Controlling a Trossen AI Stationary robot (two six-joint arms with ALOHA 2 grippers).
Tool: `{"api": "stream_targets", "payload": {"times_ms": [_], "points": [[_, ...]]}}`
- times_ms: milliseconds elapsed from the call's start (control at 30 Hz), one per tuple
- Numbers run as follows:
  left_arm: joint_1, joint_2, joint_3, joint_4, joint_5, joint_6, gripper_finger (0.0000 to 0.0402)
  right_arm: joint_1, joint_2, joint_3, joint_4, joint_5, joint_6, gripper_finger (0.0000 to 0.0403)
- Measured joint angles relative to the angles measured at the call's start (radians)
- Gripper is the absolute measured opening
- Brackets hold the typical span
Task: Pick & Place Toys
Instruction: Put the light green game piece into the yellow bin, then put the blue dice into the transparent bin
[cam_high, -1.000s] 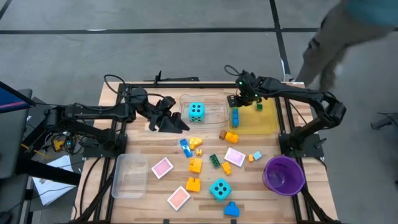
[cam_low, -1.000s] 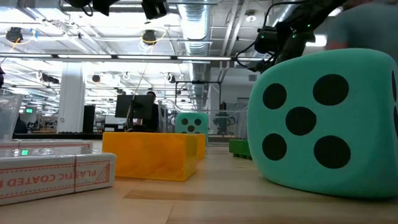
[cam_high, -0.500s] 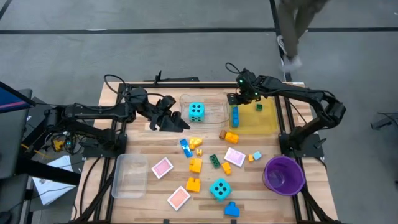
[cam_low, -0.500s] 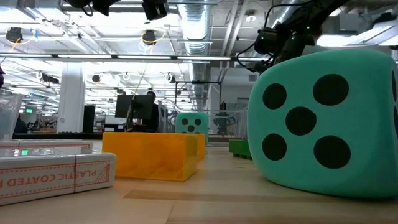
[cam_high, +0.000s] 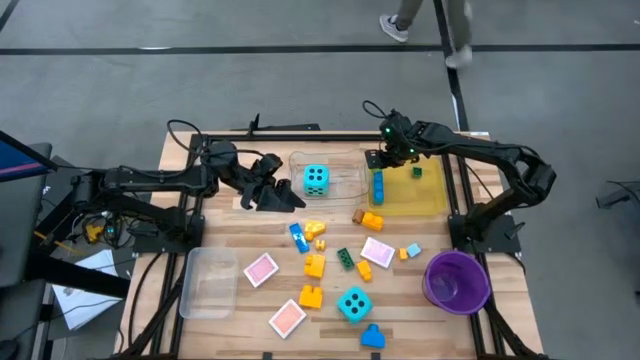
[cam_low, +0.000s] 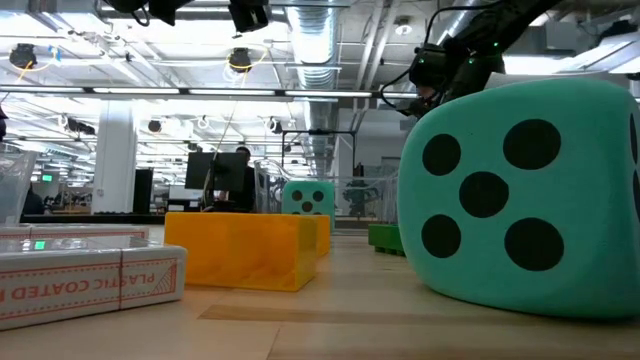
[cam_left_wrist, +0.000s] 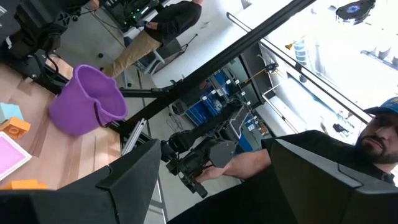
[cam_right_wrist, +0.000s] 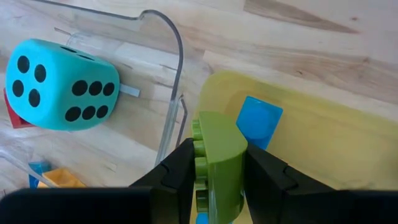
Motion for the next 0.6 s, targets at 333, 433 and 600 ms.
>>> {"api": "stream_targets", "payload": {"times_ms": [333,433,600], "points": [[0.000,0.000,0.000,0.000,0.000,0.000,0.0301,0.002,0.000,0.000,0.023,0.004,-0.012,0.0109],[0.000,0.000,0.000,0.000,0.000,0.000,0.0301,0.002,0.000,0.000,0.023,0.005,-0.027,0.0133],[0.000,0.000,0.000,0.000,0.000,0.002,0.0301,0.002,0.000,0.000,0.023,0.005,-0.036,0.0195]]}}
